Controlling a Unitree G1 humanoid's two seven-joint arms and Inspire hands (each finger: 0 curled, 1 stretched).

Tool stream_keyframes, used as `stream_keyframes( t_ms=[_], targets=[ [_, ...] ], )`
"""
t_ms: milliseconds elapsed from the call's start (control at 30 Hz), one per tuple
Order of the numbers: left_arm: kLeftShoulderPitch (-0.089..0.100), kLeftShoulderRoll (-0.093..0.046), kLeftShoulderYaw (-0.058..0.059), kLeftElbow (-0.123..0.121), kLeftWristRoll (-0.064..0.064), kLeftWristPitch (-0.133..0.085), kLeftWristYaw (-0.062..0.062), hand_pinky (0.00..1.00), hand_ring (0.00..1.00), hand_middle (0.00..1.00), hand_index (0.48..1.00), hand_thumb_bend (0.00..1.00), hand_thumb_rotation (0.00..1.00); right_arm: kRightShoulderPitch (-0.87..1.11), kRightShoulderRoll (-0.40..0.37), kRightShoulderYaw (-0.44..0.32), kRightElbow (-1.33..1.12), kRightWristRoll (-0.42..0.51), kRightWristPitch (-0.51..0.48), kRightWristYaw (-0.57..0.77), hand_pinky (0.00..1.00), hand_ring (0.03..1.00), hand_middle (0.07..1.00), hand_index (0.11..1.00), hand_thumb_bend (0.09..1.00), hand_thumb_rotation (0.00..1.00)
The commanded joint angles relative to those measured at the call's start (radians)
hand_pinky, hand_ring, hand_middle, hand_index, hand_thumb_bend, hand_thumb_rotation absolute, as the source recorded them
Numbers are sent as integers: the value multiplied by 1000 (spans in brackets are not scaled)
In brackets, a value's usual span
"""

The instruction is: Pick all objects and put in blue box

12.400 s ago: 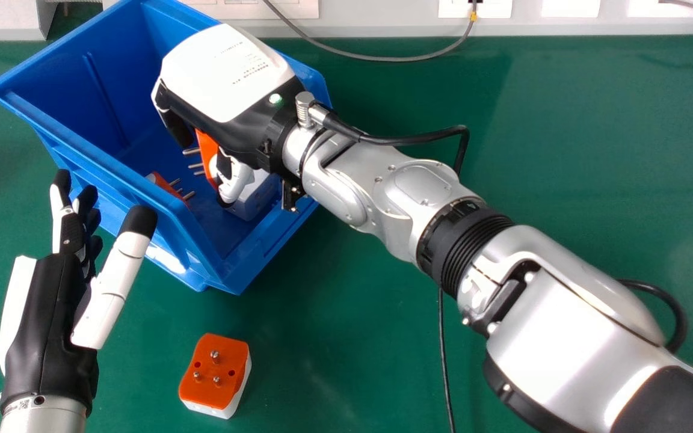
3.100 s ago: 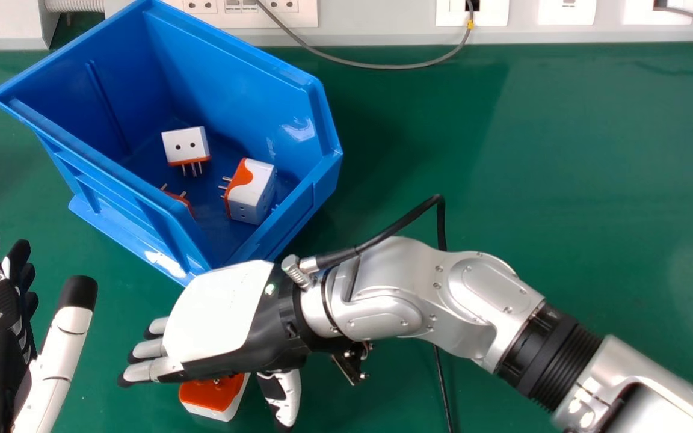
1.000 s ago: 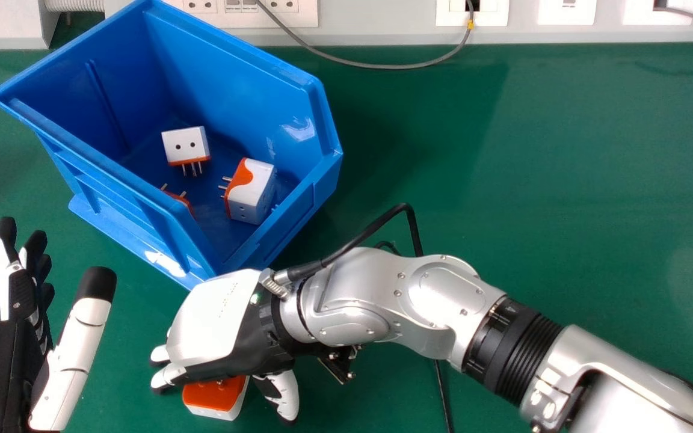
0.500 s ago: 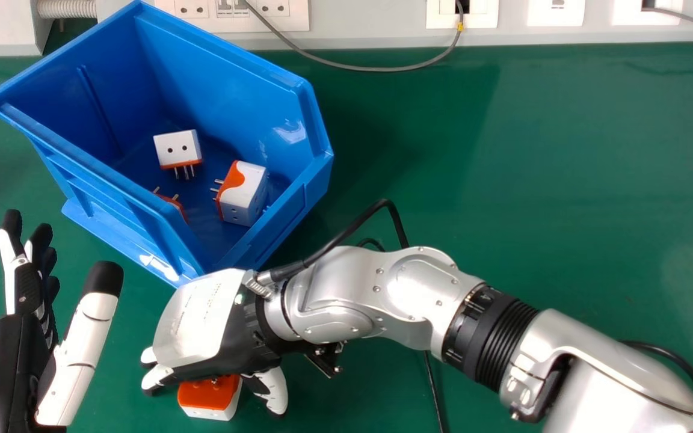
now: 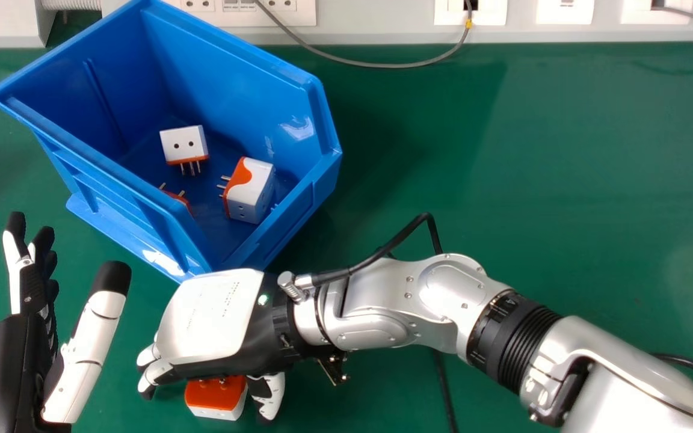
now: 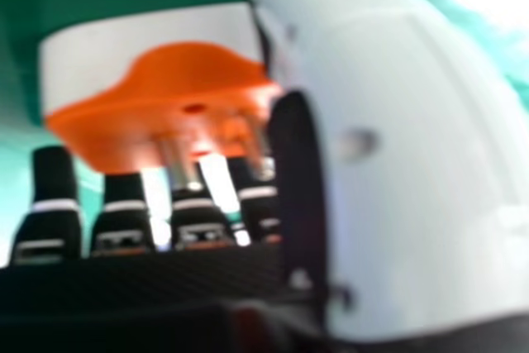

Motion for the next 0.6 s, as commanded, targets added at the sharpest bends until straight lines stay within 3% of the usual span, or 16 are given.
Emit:
stream_keyframes(
  t_ms=[0, 33, 67, 133, 200, 333, 567],
  targets=[
    [0, -1, -1, -26, 21, 3, 10, 1000, 1000, 1000, 1000, 755, 840, -37, 10, -3, 6, -9, -23, -49, 595, 668, 703, 703, 486, 45],
    [-2, 0, -1, -26, 23, 5, 11, 1000, 1000, 1000, 1000, 768, 847, -38, 10, -2, 10, -16, -27, -63, 485, 548, 590, 657, 493, 62],
    [-2, 0, 0, -24, 22, 5, 11, 1000, 1000, 1000, 1000, 768, 847, -38, 10, 0, 13, -27, -31, -83, 485, 548, 590, 657, 493, 62],
    [-1, -1, 1, -27, 19, 7, 10, 1000, 1000, 1000, 1000, 786, 859, -40, 11, 3, 20, -40, -36, -111, 352, 401, 458, 591, 503, 85],
    [-1, -3, -3, -31, 20, 10, 11, 1000, 1000, 1000, 1000, 792, 863, -43, 11, 6, 28, -56, -42, -145, 312, 355, 418, 567, 507, 93],
    [4, -5, -6, -38, 14, 8, 8, 1000, 1000, 1000, 1000, 801, 869, -49, 13, 7, 32, -77, -37, -170, 264, 295, 362, 534, 512, 105],
    [7, -5, -5, -41, 7, 9, 7, 1000, 1000, 1000, 1000, 813, 876, -48, 9, -1, 20, -87, -38, -189, 209, 227, 405, 503, 522, 42]
  ],
)
